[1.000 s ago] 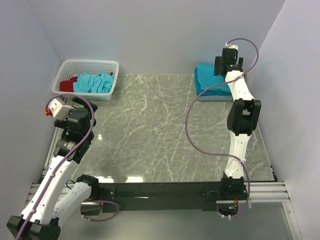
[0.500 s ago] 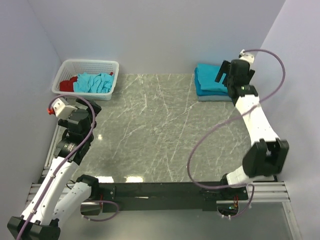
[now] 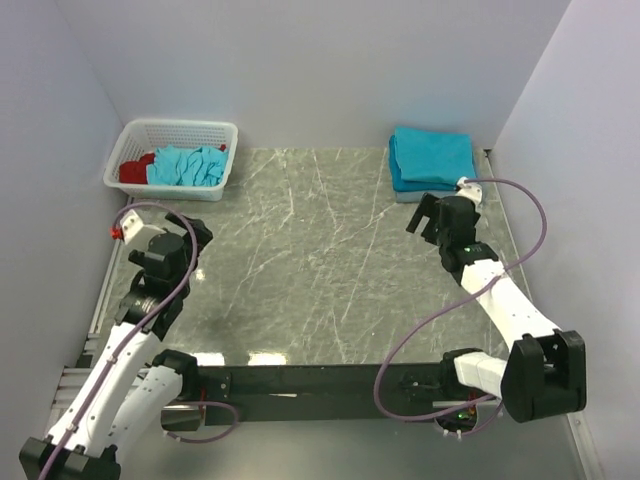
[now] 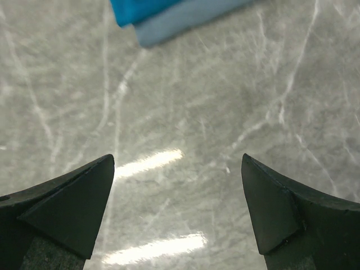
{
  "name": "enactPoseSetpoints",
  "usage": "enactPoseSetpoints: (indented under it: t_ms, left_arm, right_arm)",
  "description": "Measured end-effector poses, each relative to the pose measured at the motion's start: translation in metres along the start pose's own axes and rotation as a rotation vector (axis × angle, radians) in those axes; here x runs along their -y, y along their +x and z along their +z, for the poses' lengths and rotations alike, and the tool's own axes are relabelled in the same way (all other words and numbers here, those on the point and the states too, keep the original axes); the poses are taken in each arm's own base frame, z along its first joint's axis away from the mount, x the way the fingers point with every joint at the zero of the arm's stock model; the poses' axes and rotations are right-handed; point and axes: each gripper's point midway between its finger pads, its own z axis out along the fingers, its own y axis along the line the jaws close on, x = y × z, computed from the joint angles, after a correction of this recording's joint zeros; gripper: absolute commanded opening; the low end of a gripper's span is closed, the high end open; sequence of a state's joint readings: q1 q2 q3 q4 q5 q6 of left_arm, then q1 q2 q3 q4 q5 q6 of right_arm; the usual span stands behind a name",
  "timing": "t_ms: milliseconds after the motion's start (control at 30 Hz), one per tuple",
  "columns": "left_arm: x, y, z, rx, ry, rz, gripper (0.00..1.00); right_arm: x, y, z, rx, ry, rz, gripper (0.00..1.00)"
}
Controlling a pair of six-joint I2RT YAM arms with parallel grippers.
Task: Fold and stack the t-shirts
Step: Reset both grippers
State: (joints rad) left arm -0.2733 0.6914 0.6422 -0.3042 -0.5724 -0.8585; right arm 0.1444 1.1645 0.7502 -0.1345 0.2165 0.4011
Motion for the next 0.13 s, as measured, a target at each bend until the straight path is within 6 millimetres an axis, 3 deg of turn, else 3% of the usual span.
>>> enactPoseSetpoints:
  t_ms: [133]
  left_arm:
    - [0.002, -0.011, -0.01, 0.036, 0.033, -0.044, 0.99]
  right_arm:
    - [-0.013, -0.02, -0.008, 0.08, -0.046, 0.016, 1.0]
